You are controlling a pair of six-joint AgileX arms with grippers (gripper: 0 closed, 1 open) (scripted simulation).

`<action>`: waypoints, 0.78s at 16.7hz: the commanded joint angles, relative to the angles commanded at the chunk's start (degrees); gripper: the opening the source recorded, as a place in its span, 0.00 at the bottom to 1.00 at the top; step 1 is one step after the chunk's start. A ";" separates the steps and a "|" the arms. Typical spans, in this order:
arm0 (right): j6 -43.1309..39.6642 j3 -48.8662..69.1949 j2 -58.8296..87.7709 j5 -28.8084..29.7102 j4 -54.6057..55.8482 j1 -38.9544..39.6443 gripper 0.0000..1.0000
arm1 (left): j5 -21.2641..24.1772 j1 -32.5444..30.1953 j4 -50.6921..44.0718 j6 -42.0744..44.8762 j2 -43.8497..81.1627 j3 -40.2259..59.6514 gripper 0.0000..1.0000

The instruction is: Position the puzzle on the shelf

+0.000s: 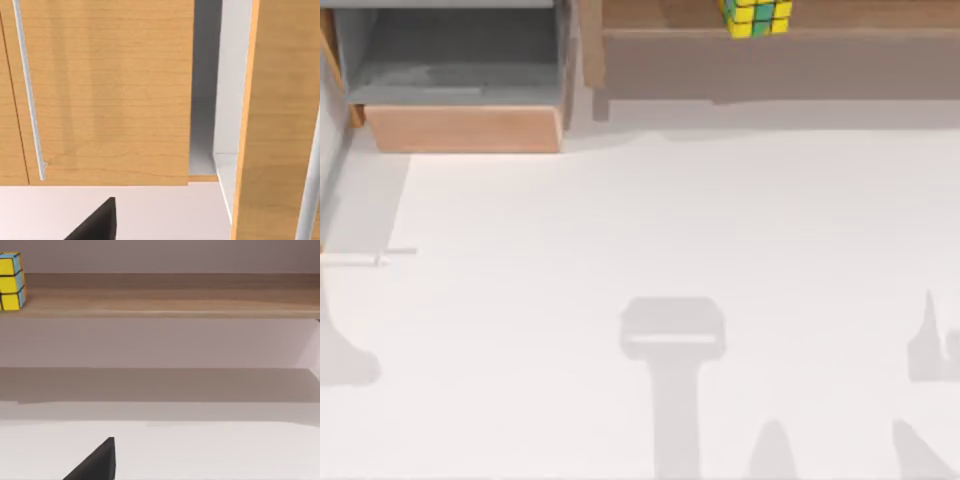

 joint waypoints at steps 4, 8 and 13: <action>0.00 0.00 0.00 0.00 0.00 0.00 1.00 | -1.23 -1.23 -0.90 -0.02 0.65 1.58 1.00; 0.00 0.00 0.00 0.00 0.00 0.00 1.00 | -1.23 -1.23 -0.90 -0.02 0.65 1.58 0.77; 0.00 0.00 0.00 0.00 0.00 0.00 1.00 | -1.23 -1.23 -0.90 -0.02 0.65 1.58 0.40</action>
